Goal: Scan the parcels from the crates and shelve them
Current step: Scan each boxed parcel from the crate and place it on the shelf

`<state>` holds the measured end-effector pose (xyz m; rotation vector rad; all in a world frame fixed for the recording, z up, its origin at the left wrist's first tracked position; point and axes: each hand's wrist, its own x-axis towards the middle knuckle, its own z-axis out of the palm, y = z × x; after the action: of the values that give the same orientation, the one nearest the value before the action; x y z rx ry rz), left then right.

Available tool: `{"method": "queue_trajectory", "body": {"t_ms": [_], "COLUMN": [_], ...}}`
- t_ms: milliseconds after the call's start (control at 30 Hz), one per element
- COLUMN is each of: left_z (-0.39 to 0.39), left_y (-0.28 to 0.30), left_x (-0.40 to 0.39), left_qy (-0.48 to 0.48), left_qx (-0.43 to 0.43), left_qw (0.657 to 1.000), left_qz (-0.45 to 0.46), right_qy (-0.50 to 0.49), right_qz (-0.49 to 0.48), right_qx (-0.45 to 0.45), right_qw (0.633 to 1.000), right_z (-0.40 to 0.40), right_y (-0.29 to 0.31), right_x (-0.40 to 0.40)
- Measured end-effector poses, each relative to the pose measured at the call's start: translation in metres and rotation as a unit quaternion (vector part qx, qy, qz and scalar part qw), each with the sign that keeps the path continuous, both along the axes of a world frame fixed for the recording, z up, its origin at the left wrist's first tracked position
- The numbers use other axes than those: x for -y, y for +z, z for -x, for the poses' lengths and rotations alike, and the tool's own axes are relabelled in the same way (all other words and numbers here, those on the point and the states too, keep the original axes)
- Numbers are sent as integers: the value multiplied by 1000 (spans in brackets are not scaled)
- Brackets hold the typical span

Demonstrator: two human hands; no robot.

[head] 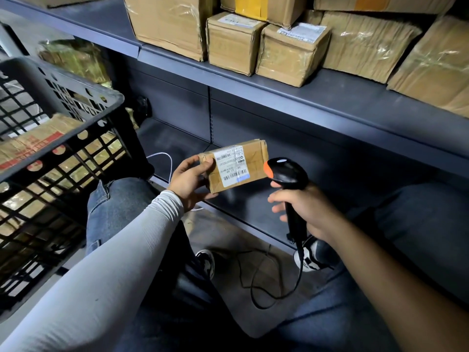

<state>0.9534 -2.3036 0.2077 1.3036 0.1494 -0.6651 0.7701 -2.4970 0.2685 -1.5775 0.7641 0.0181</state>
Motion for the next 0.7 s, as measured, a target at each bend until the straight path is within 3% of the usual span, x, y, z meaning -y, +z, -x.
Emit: {"method": "queue_trajectory", "body": {"t_ms": [267,700], "left_z": [2,6], "left_y": [-3,1], "left_x": [0,-1], "left_qy": [9,23], "left_qx": [-2,2], "left_qw": [1000,999], "left_qz": [-14,-22], "right_qy": [80,91], "right_qz": [-1,20], "right_qx": [-26,-22], "right_qw": [996,995], "right_z": [10,10], "right_y": [5,-1], "right_x": [-17,-16]}}
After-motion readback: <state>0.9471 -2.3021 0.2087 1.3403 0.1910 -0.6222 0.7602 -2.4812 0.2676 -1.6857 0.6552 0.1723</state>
